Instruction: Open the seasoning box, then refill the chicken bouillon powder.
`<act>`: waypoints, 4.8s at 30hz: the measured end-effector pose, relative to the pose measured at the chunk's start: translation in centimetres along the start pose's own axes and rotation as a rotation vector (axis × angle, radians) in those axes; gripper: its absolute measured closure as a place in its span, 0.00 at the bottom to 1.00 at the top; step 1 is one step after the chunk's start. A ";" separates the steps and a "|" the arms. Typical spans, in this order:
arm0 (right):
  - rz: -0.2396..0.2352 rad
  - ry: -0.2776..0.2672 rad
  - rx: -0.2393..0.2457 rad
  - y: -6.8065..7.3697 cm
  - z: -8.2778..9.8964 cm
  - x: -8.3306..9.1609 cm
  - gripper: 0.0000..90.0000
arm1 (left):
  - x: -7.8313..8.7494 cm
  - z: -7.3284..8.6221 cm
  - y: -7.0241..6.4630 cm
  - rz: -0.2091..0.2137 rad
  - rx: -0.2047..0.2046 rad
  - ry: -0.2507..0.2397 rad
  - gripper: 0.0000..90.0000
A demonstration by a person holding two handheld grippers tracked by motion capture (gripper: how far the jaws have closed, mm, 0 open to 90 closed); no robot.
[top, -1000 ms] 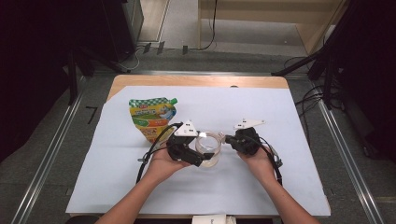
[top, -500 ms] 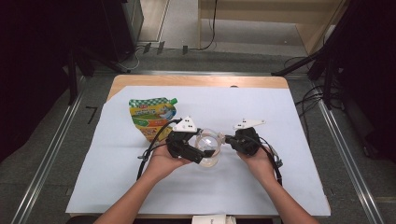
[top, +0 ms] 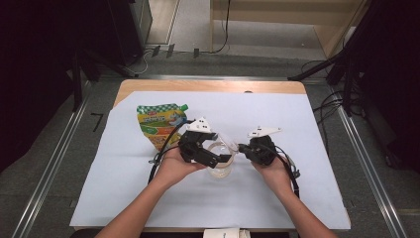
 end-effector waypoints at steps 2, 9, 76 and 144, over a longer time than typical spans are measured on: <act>-0.001 -0.004 0.000 0.0 0.0 0.0 1.00 | -0.1 -0.3 0.0 0.008 0.004 -0.003 0.14; 0.000 -0.006 -0.006 0.0 0.0 0.1 1.00 | -0.8 -2.0 0.1 0.039 -0.012 -0.005 0.14; -0.300 -0.006 0.176 13.5 1.9 4.1 0.63 | 10.7 1.2 4.2 0.021 0.099 0.041 0.55; -0.349 -0.013 0.245 17.4 -1.9 0.4 0.58 | 13.9 6.2 14.0 -0.117 0.220 0.035 0.63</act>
Point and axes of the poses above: each handheld gripper's, and its own axes: x roughly backward along the jaws, z roughly out of its underside, y roughly to its left, the point moved 10 cm from there along -x, roughly forward along the jaws
